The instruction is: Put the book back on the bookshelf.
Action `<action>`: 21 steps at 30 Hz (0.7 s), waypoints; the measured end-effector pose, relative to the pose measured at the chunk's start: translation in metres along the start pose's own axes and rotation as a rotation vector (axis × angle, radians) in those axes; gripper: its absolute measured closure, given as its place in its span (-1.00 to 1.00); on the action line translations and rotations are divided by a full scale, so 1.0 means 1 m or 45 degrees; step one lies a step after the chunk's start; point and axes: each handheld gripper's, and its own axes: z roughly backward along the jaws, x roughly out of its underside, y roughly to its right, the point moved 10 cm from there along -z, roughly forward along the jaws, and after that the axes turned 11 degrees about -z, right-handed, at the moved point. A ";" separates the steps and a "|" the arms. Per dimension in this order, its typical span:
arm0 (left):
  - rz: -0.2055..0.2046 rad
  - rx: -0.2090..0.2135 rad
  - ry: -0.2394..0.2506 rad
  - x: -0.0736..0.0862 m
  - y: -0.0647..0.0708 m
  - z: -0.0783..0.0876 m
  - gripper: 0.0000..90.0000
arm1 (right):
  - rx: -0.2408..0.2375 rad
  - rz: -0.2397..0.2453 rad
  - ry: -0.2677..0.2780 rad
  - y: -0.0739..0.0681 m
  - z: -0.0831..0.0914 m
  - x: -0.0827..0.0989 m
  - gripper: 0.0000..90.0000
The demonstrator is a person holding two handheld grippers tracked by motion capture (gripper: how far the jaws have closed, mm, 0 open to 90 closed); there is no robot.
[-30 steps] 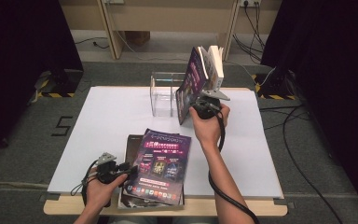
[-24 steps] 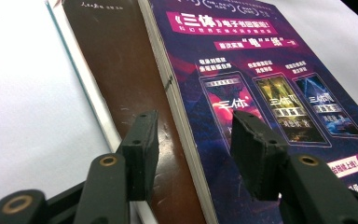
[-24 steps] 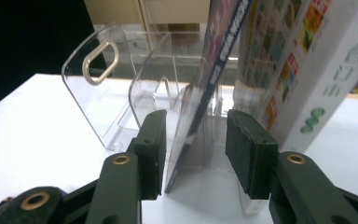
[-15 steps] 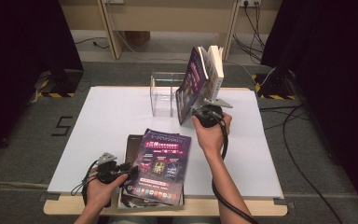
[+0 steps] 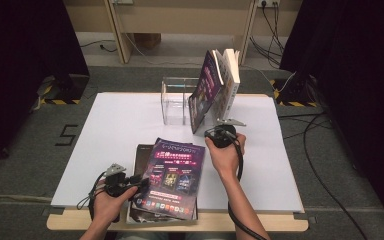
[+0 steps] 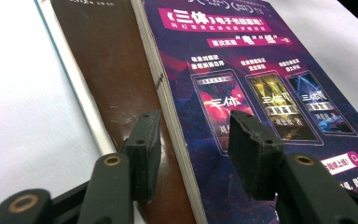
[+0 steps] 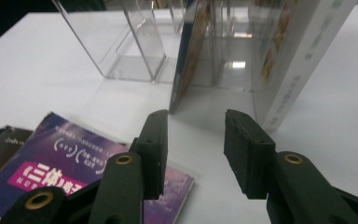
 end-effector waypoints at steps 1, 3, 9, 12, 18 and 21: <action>0.001 0.003 -0.001 0.000 0.000 0.000 0.22 | -0.003 -0.002 -0.012 0.000 -0.002 0.003 0.35; 0.004 0.011 -0.005 0.000 0.001 0.000 0.24 | -0.004 -0.009 -0.042 0.001 -0.006 0.010 0.35; 0.005 0.029 -0.011 0.001 0.003 -0.001 0.29 | -0.015 -0.038 -0.134 0.003 -0.020 0.027 0.35; 0.003 0.026 -0.013 0.001 0.003 -0.001 0.31 | -0.023 -0.052 -0.168 0.004 -0.027 0.034 0.35; 0.002 0.021 -0.017 0.001 0.003 -0.001 0.34 | -0.037 -0.097 -0.237 0.004 -0.036 0.044 0.33; 0.001 0.019 -0.019 0.001 0.003 -0.001 0.35 | -0.044 -0.119 -0.268 0.005 -0.039 0.047 0.32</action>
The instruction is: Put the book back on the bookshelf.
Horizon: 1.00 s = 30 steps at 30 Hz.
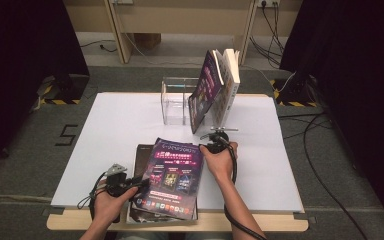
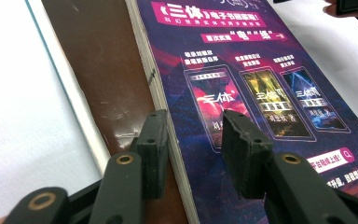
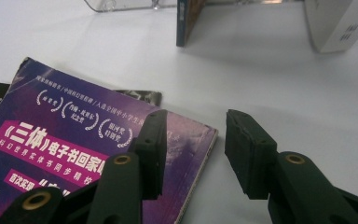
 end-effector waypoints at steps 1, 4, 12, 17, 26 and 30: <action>-0.001 0.000 0.000 0.000 0.000 0.000 0.35 | 0.001 -0.006 -0.006 0.000 -0.001 0.000 0.31; -0.002 -0.001 -0.001 0.000 0.000 0.000 0.36 | 0.005 0.010 -0.018 0.001 -0.005 0.000 0.31; -0.004 -0.002 0.000 0.000 0.000 0.000 0.36 | 0.008 -0.005 -0.043 -0.002 -0.012 0.000 0.30; -0.005 -0.003 -0.001 0.000 0.000 0.000 0.36 | 0.004 -0.014 -0.043 -0.002 -0.014 -0.002 0.28; -0.013 -0.008 -0.006 0.000 0.000 0.000 0.37 | -0.023 -0.033 -0.048 -0.002 -0.017 -0.003 0.26; -0.014 -0.013 -0.009 0.000 0.000 0.000 0.38 | -0.030 -0.047 -0.041 -0.002 -0.016 -0.002 0.27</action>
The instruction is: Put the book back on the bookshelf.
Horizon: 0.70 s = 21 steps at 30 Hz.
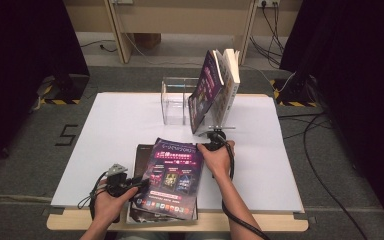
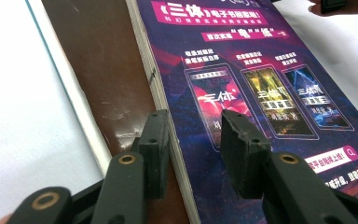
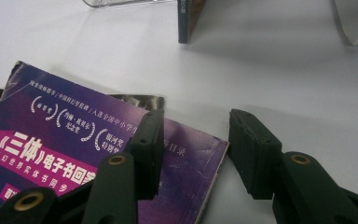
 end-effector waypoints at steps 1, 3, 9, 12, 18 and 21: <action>-0.001 -0.002 0.000 0.000 0.000 0.000 0.38 | -0.003 -0.005 -0.002 0.000 0.000 0.000 0.28; -0.003 -0.009 0.000 0.000 0.000 0.000 0.39 | -0.014 -0.028 0.006 0.001 0.002 0.000 0.31; 0.004 -0.021 -0.004 0.000 0.000 0.000 0.42 | -0.041 -0.075 0.016 0.000 0.005 -0.001 0.31; 0.002 -0.026 -0.004 0.000 0.000 0.000 0.42 | -0.045 -0.084 0.008 0.001 0.005 0.001 0.31; 0.002 -0.029 -0.005 0.000 0.000 0.000 0.43 | -0.047 -0.090 -0.003 0.001 0.004 0.004 0.31; 0.005 -0.030 -0.005 0.000 0.000 0.000 0.44 | -0.046 -0.109 -0.005 0.001 0.005 0.005 0.31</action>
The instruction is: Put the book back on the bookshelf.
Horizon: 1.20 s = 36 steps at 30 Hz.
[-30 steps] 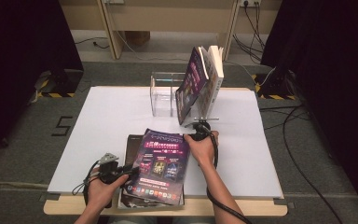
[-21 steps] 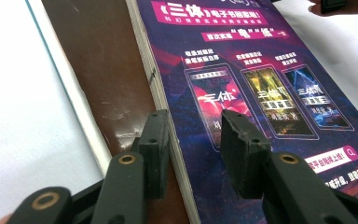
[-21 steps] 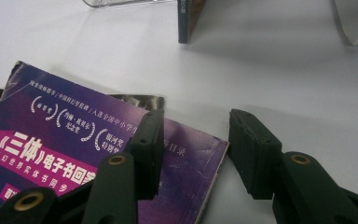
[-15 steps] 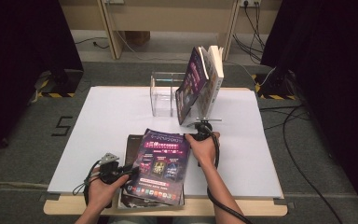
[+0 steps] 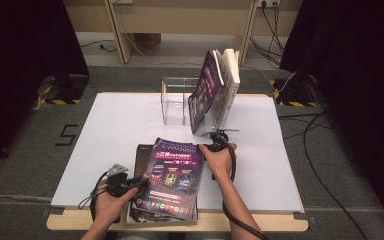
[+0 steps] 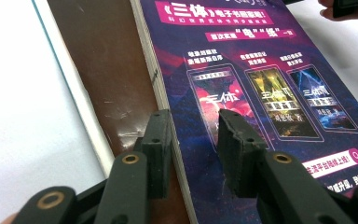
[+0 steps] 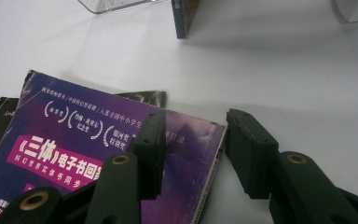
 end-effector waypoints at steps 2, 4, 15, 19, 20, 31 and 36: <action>0.000 -0.001 -0.001 0.000 0.000 0.000 0.44 | -0.013 -0.006 0.005 -0.001 0.002 0.000 0.33; 0.001 -0.001 -0.003 0.000 0.000 0.000 0.45 | -0.033 -0.015 0.013 -0.002 0.005 -0.001 0.35; -0.001 -0.012 -0.006 0.000 -0.001 0.001 0.46 | -0.101 -0.067 -0.062 -0.012 0.013 0.008 0.41; -0.003 -0.015 -0.007 0.000 -0.001 0.001 0.46 | -0.121 -0.063 -0.084 -0.014 0.012 0.012 0.49; -0.003 -0.016 -0.008 0.000 -0.002 0.001 0.46 | -0.127 -0.059 -0.089 -0.015 0.012 0.012 0.52; -0.004 0.002 -0.005 0.000 0.000 0.001 0.43 | -0.239 -0.047 -0.057 -0.038 0.024 0.005 0.80; 0.026 0.022 0.037 -0.004 -0.001 0.004 0.30 | -0.292 -0.035 0.007 -0.053 0.036 -0.005 0.85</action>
